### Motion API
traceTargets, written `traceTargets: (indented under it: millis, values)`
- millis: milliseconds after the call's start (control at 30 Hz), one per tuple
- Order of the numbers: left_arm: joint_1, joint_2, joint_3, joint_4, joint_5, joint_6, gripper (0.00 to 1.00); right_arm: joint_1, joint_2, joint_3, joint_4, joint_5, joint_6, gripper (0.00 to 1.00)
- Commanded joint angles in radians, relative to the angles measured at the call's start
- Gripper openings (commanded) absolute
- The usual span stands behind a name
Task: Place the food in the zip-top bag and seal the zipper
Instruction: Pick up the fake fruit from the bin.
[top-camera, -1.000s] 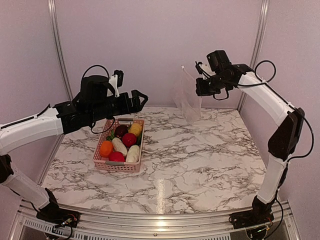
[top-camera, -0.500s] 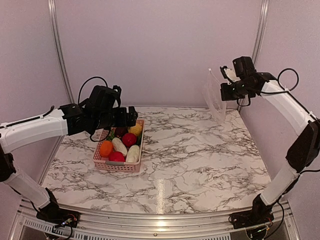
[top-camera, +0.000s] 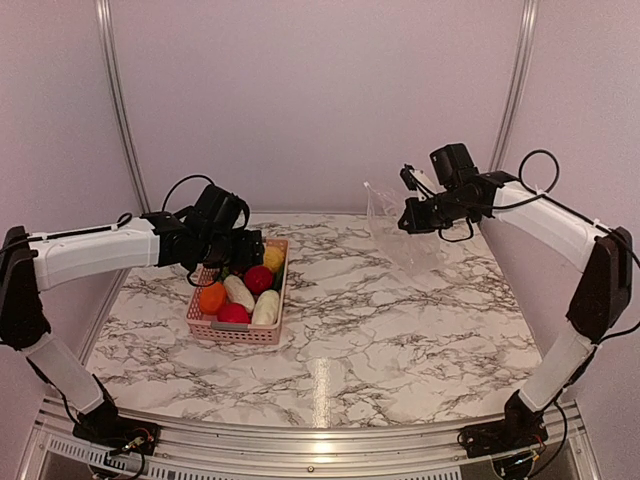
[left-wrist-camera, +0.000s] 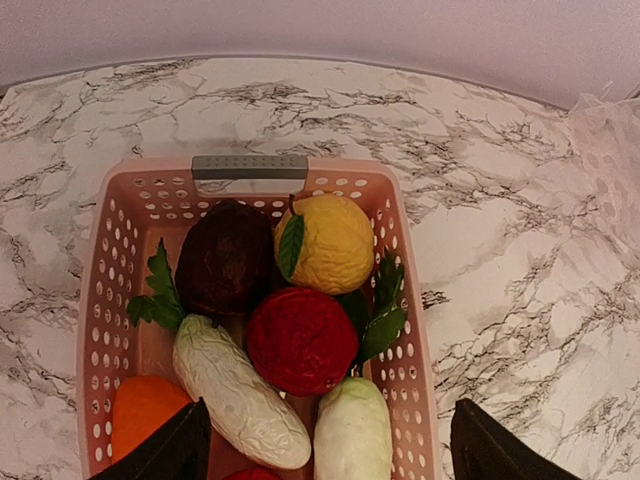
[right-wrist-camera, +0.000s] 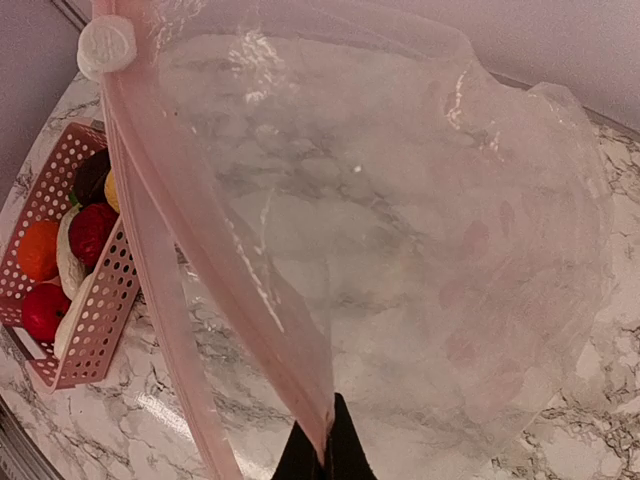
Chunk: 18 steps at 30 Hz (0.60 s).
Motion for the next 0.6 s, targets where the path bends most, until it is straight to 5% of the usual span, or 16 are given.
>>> traceTargets:
  millis: [0, 133, 567]
  values:
    - [0.036, 0.057, 0.051, -0.102, 0.051, -0.044, 0.84, 0.031, 0.030, 0.012, 0.061, -0.068, 0.055, 0.00]
    - [0.069, 0.110, 0.074, -0.143, 0.066, -0.093, 0.78, 0.080, 0.091, 0.078, 0.019, -0.093, 0.010, 0.00]
    - [0.095, 0.327, 0.220, -0.241, 0.144, -0.117, 0.83, 0.089, 0.128, 0.098, 0.014, -0.159, 0.005, 0.00]
